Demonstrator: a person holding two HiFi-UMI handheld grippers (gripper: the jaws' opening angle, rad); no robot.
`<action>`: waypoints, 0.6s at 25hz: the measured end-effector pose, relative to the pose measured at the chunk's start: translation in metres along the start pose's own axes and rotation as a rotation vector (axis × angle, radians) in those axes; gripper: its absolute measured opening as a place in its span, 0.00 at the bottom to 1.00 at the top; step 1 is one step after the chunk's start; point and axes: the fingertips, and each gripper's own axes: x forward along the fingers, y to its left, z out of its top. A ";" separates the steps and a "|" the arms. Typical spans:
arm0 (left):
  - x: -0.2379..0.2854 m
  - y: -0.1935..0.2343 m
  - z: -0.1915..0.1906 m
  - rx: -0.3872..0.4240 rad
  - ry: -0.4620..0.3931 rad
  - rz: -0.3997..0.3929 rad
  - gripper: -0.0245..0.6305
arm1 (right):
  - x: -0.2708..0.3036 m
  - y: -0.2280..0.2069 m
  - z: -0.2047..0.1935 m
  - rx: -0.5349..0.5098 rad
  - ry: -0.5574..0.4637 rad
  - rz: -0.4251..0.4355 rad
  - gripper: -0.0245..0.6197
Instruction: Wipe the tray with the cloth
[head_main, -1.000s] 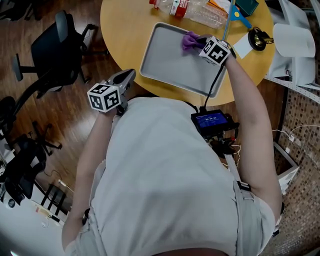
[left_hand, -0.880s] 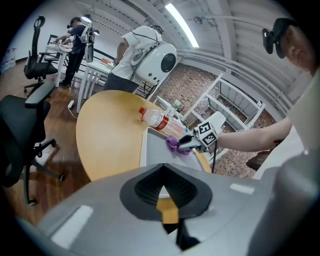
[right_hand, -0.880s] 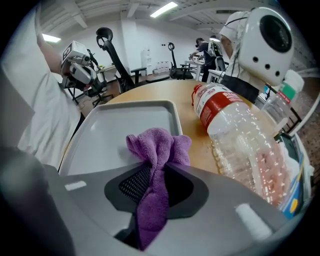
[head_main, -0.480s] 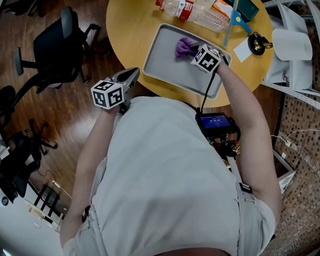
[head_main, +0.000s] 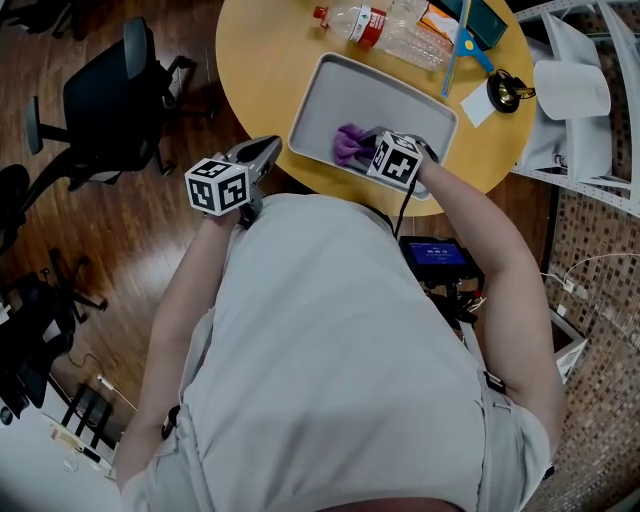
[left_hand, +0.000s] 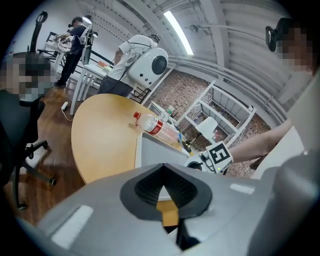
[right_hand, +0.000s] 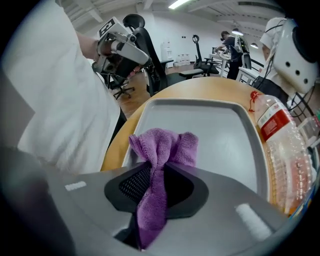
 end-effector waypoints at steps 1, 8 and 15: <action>0.000 0.000 0.000 0.000 0.000 -0.003 0.04 | 0.001 0.005 0.000 0.025 -0.005 0.003 0.17; 0.000 0.003 0.001 -0.006 -0.001 -0.013 0.04 | 0.005 0.027 -0.007 0.220 -0.053 0.089 0.16; -0.011 0.014 -0.002 -0.042 -0.030 0.023 0.04 | 0.015 0.021 0.022 0.198 -0.056 0.132 0.17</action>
